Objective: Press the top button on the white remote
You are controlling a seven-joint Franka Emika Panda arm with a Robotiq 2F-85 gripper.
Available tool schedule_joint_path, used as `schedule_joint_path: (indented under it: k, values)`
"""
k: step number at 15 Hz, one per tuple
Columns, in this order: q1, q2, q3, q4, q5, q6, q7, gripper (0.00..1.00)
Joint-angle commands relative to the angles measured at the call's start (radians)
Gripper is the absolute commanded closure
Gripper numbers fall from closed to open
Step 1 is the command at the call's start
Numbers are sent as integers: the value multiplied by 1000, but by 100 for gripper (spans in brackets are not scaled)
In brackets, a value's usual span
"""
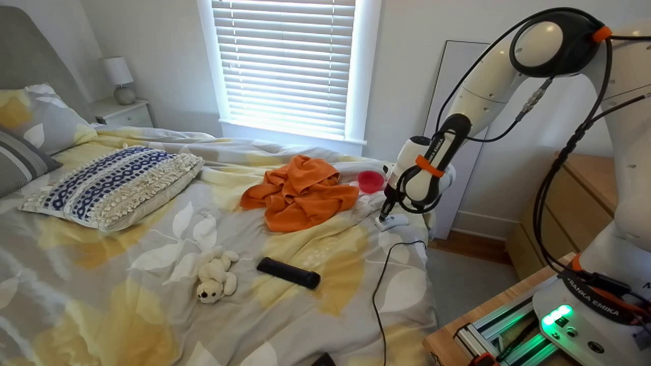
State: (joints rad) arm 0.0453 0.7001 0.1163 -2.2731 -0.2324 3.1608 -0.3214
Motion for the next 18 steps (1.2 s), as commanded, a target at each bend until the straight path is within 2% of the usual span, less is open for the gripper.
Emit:
schedule_joint_path:
  k: [1, 5, 11, 18]
  values:
    - [-5, 23, -2, 10, -22, 26, 3, 100]
    - [-17, 25, 11, 10, -23, 28, -1, 100]
    - [-36, -38, 38, -36, -24, 48, 1, 100]
    - [-223, -17, 195, -49, -48, 61, -44, 100]
